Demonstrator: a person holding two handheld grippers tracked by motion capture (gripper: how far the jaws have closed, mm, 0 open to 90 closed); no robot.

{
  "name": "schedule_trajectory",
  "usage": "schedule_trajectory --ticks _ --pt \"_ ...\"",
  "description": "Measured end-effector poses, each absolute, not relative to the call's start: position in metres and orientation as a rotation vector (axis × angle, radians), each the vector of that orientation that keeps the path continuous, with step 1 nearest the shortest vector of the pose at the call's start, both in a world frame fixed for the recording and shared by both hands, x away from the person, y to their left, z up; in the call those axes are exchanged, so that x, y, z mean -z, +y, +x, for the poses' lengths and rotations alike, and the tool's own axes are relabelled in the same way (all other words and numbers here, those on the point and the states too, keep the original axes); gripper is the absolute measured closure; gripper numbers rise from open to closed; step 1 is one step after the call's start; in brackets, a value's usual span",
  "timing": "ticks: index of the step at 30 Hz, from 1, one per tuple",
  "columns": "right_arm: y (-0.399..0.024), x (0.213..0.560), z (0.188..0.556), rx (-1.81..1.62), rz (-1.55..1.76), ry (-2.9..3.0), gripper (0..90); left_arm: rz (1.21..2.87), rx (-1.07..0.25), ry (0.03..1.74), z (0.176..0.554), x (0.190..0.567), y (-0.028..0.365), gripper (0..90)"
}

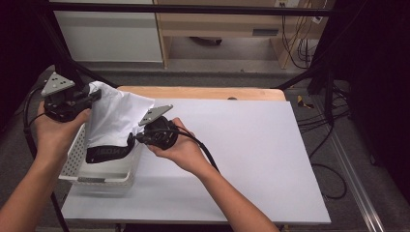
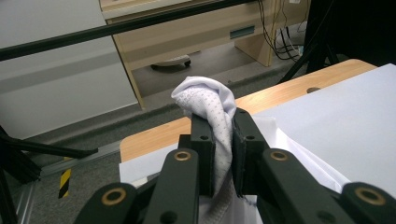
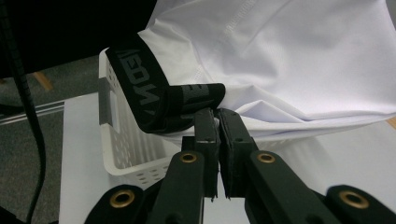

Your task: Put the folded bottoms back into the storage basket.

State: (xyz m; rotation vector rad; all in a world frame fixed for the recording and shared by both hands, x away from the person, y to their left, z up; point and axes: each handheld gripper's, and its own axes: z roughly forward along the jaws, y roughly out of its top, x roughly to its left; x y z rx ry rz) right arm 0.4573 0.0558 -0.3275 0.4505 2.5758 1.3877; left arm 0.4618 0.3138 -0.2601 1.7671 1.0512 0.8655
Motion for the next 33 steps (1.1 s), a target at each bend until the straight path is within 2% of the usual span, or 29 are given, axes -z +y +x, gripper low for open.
schedule_trajectory --ticks 33 --pt "0.09 0.343 0.47 -1.377 0.439 2.61 87.2 1.748 -0.895 1.152 0.468 0.278 0.352 81.6"
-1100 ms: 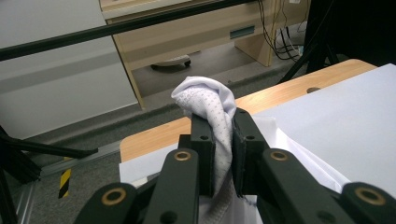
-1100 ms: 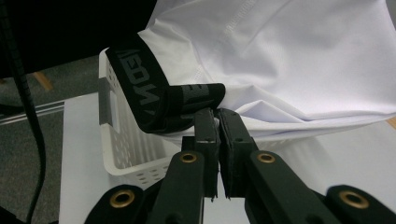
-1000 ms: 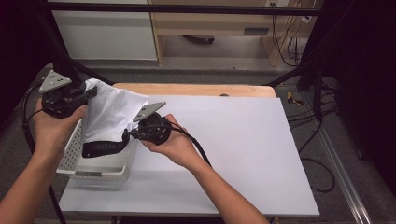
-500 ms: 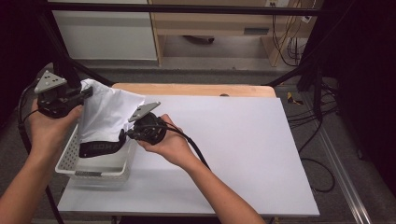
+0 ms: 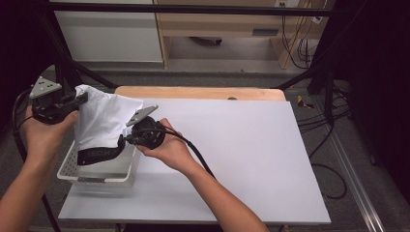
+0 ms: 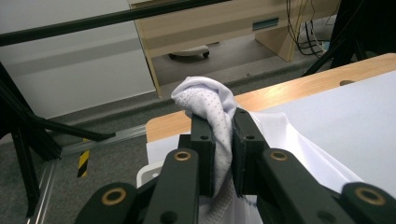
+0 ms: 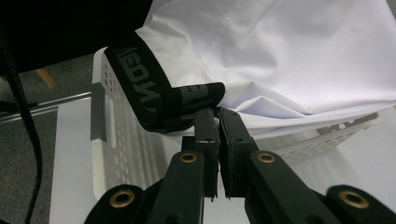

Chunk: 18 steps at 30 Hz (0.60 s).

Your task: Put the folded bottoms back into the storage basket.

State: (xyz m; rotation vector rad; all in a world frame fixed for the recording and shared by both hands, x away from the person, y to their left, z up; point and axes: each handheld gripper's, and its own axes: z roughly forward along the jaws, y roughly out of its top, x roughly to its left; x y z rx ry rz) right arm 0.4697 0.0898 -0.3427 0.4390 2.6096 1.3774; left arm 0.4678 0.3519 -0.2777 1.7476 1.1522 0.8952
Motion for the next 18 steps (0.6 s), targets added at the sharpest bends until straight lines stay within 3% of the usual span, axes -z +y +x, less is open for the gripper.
schedule_trajectory --ticks 18 --pt "0.101 0.351 0.476 -1.392 0.449 2.626 87.1 1.759 -0.904 1.182 0.469 0.286 0.362 81.5"
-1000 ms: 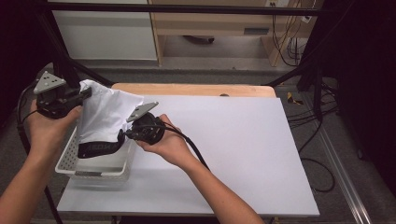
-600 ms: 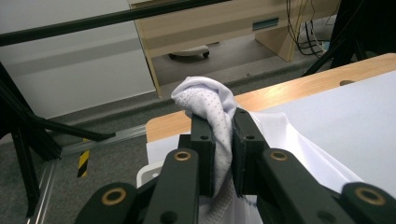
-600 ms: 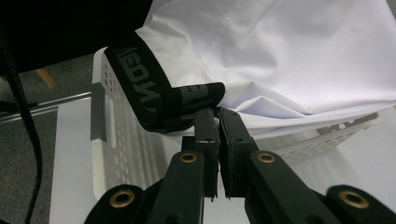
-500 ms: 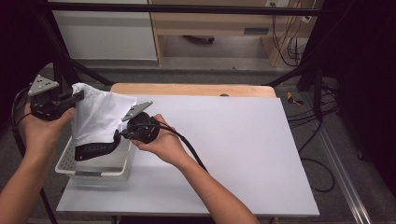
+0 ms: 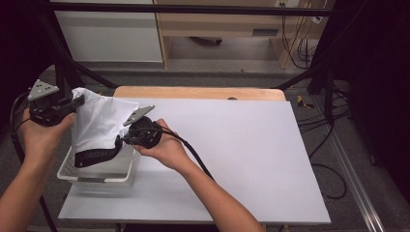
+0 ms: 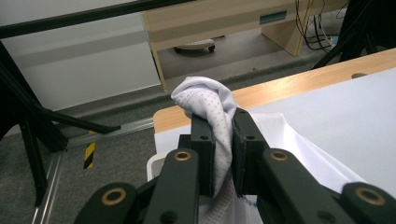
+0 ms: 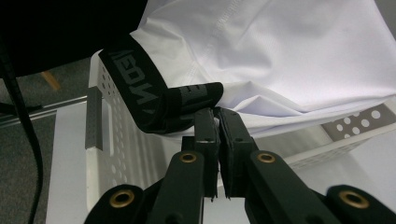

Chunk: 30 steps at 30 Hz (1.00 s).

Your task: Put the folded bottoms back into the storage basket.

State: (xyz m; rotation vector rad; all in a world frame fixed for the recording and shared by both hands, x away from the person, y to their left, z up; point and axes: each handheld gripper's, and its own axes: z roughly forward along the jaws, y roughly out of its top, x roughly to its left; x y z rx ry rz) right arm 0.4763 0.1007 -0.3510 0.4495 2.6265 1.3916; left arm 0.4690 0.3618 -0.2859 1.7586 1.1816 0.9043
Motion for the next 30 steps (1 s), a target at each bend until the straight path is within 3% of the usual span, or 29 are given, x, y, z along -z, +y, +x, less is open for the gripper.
schedule_trajectory --ticks 30 --pt "0.129 0.362 0.481 -1.364 0.448 2.663 87.0 1.739 -0.912 1.215 0.468 0.297 0.379 81.5"
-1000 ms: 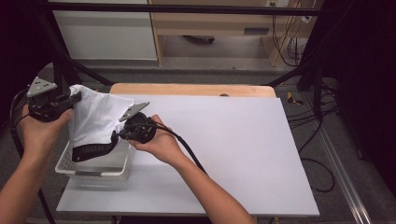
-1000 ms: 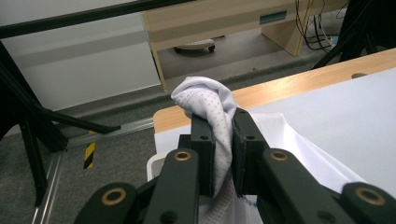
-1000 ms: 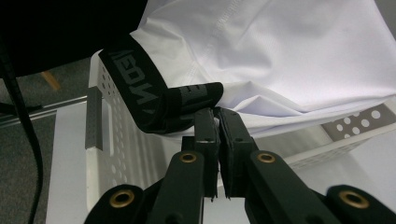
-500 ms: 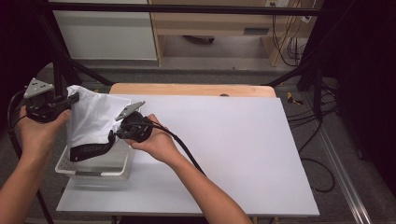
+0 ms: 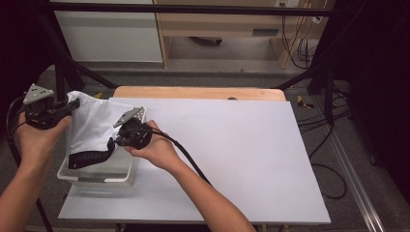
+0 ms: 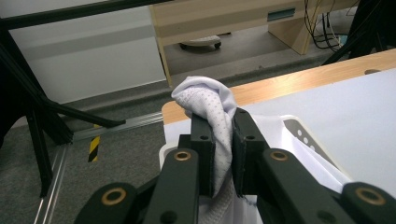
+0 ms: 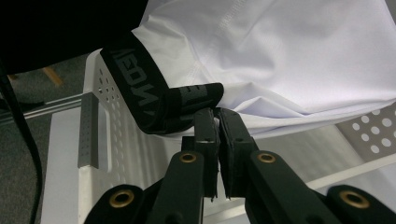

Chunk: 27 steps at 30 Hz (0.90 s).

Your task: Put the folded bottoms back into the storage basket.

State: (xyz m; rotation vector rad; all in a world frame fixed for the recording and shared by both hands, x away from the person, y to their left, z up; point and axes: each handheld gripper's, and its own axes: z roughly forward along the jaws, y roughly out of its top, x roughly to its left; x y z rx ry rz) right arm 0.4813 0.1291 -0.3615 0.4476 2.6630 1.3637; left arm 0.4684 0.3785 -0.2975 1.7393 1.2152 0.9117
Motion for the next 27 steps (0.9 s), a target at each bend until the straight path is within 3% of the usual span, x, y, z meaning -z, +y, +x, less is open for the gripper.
schedule_trajectory --ticks 27 --pt "0.133 0.379 0.481 -1.301 0.439 2.707 87.0 1.766 -0.867 1.233 0.477 0.318 0.375 81.3"
